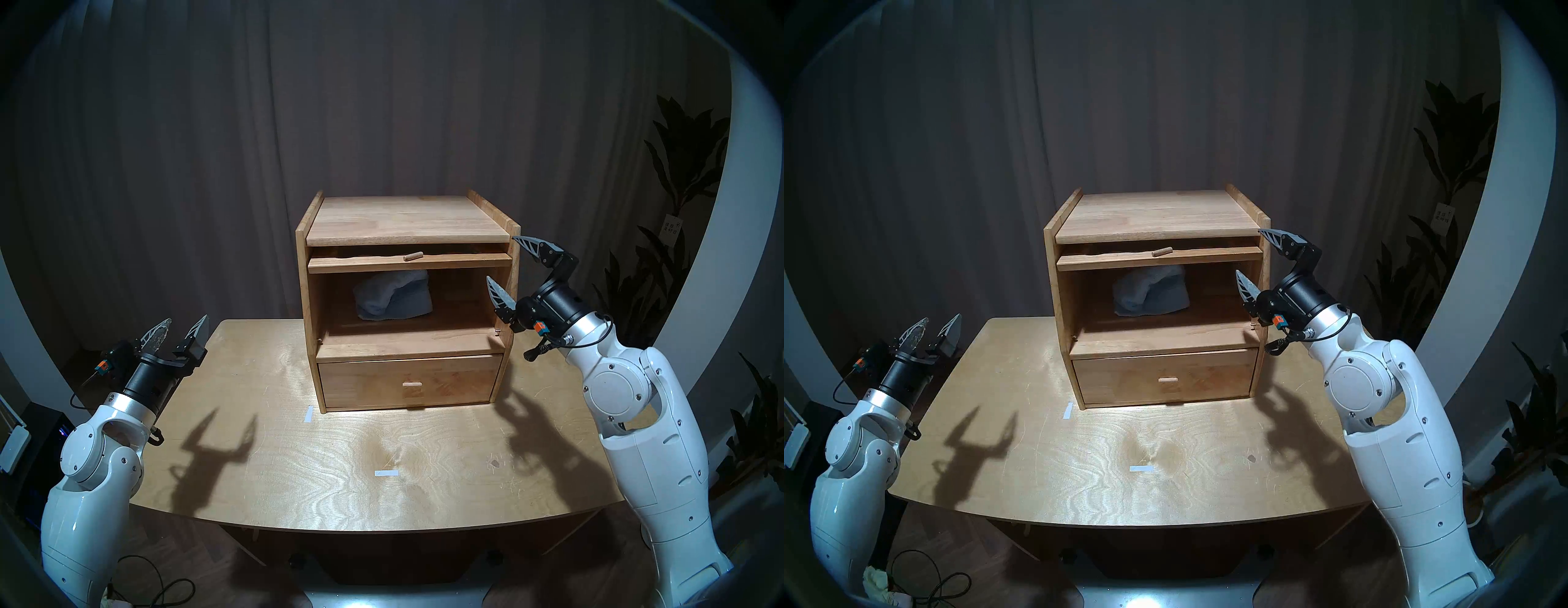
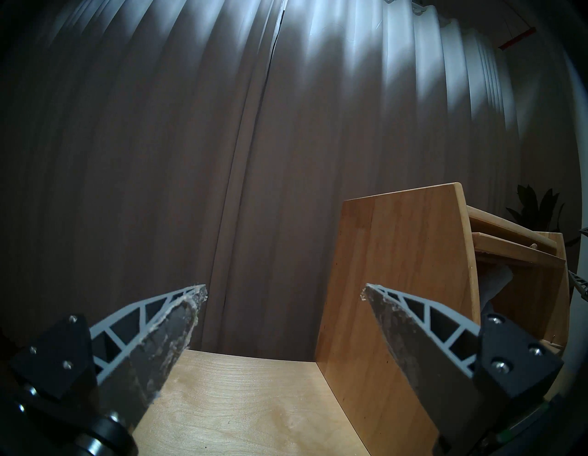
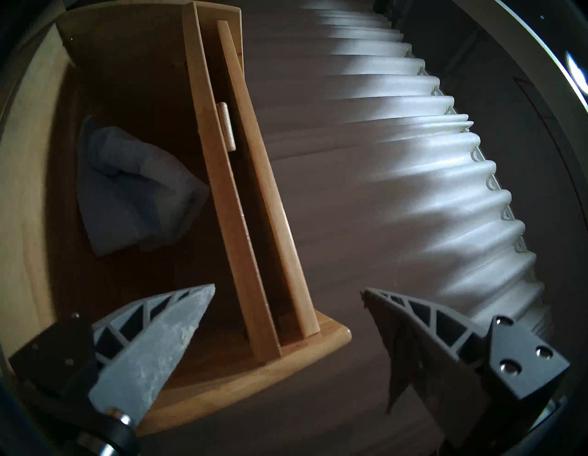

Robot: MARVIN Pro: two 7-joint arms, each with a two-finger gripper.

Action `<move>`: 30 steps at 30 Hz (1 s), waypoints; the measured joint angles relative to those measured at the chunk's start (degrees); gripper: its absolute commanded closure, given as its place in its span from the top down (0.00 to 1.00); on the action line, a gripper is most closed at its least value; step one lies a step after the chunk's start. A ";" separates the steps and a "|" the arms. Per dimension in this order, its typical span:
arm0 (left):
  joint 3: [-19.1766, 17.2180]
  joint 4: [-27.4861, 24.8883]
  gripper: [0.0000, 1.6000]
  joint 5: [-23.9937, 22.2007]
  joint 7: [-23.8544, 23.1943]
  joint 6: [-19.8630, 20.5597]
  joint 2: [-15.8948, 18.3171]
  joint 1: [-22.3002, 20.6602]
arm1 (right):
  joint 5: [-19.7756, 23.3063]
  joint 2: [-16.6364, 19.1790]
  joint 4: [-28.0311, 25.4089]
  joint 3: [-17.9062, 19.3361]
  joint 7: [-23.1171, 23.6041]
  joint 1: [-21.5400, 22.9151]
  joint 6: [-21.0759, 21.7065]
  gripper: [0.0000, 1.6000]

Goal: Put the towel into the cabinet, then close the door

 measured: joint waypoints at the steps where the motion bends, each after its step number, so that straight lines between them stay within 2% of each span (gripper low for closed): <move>1: -0.01 0.01 1.00 -0.03 -0.06 0.00 0.01 0.00 | 0.00 -0.05 -0.17 0.13 -0.07 -0.45 0.14 1.00; 9: -0.14 0.22 1.00 -0.44 -0.89 -0.18 0.07 -0.02 | -2.46 -1.08 -3.70 2.94 -2.56 -6.23 2.65 1.00; 16: -0.28 0.48 1.00 -0.69 -1.76 -0.59 0.11 -0.04 | -7.80 -2.65 -8.78 4.74 -7.00 -11.18 5.63 1.00; 21: -0.33 0.67 1.00 -0.80 -2.23 -0.85 0.13 -0.06 | -11.23 -3.63 -8.87 1.72 -7.40 -11.55 7.86 1.00; 25: -0.35 0.76 1.00 -0.88 -2.46 -0.92 0.14 -0.08 | -12.98 -4.47 -4.61 -2.80 -7.24 -9.04 8.83 1.00; 30: -0.36 0.82 1.00 -0.95 -2.59 -0.93 0.15 -0.09 | -14.65 -5.39 -1.20 -4.78 -7.28 -6.23 9.18 1.00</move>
